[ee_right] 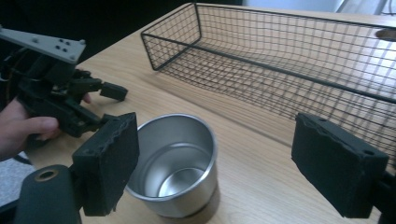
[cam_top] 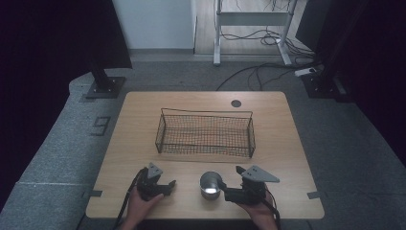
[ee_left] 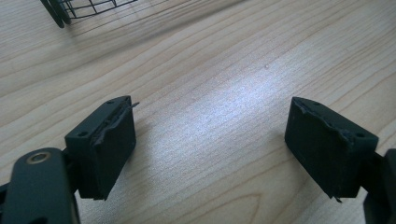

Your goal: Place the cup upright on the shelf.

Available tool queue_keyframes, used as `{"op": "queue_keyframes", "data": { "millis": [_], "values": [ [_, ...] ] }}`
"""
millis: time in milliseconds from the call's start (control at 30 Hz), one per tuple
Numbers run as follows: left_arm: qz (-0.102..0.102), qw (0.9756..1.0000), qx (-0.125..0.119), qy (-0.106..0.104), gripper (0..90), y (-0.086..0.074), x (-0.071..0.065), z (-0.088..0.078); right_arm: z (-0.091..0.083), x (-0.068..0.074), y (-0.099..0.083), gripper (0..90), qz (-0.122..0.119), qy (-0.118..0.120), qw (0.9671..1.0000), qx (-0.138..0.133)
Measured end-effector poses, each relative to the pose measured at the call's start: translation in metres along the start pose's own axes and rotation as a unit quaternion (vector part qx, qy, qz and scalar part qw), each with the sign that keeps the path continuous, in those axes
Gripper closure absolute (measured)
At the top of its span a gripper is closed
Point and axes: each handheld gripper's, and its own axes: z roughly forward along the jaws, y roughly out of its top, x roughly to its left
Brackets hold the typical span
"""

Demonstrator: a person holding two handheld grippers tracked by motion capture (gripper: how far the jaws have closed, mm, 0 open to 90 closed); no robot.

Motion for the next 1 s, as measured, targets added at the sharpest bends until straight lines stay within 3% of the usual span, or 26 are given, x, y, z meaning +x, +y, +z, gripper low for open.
{"op": "queue_keyframes", "data": {
  "millis": [333,500,800,1000],
  "values": [
    [0.0,1.0,0.0,0.0,16.3,0.0,0.0,0.0,0.007,0.016,0.002,13.2,-0.011,0.02,0.9997,0.01],
    [0.0,1.0,0.0,0.0,16.3,0.0,0.0,0.0,0.013,0.022,0.003,12.4,-0.013,0.019,0.9996,0.016],
    [0.0,1.0,0.0,0.0,16.3,0.0,0.0,0.0,0.026,0.037,0.009,9.6,-0.043,0.018,0.9985,0.027],
    [0.0,1.0,0.0,0.0,16.3,0.0,0.0,0.0,0.043,0.036,0.007,7.0,-0.039,0.015,0.9982,0.043]
  ]
}}
